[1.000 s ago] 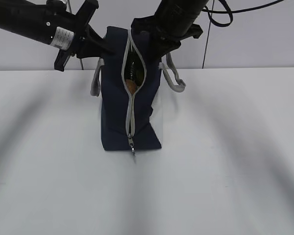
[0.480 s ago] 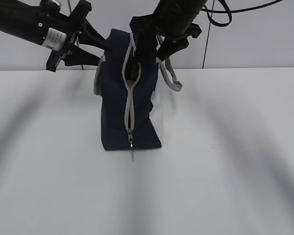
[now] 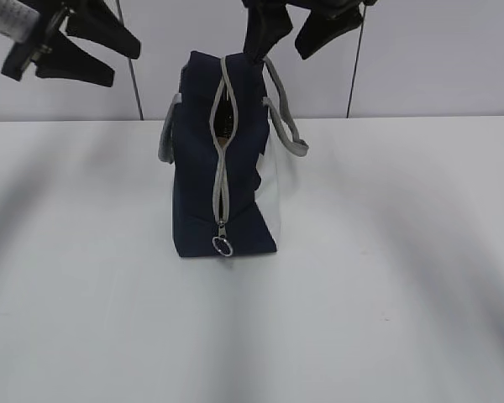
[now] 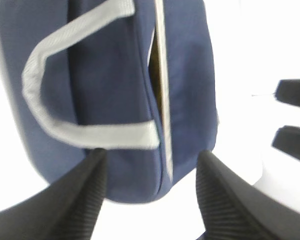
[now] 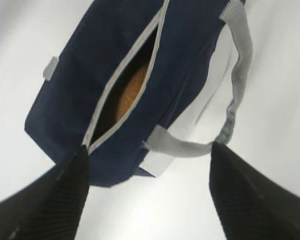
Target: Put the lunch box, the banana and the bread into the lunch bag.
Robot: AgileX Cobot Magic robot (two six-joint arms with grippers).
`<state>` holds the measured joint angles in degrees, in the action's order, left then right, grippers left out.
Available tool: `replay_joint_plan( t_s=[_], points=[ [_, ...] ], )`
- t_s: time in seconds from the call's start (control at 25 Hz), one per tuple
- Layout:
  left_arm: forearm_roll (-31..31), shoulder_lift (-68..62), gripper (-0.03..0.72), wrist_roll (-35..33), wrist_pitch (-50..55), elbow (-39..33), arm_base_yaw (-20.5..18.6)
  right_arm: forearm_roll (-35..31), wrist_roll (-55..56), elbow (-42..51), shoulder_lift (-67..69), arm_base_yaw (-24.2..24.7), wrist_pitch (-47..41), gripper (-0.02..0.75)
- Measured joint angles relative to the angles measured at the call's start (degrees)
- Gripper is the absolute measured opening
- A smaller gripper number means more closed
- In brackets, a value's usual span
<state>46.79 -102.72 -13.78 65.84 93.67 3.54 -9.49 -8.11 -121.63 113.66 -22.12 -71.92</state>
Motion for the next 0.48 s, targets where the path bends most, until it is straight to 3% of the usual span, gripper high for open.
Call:
replay_joint_plan(
  t_s=[0.2, 0.48],
  points=[
    [-9.82, 6.49, 0.403, 2.93, 4.14, 0.0, 0.0, 5.92, -1.15, 9.77, -8.54, -3.78, 0.0, 0.551],
    [-16.4, 15.7, 0.392, 4.71, 5.01, -2.37, 2.13, 4.16, -2.48, 26.61, -21.22, -5.71, 2.64, 0.551]
  ],
)
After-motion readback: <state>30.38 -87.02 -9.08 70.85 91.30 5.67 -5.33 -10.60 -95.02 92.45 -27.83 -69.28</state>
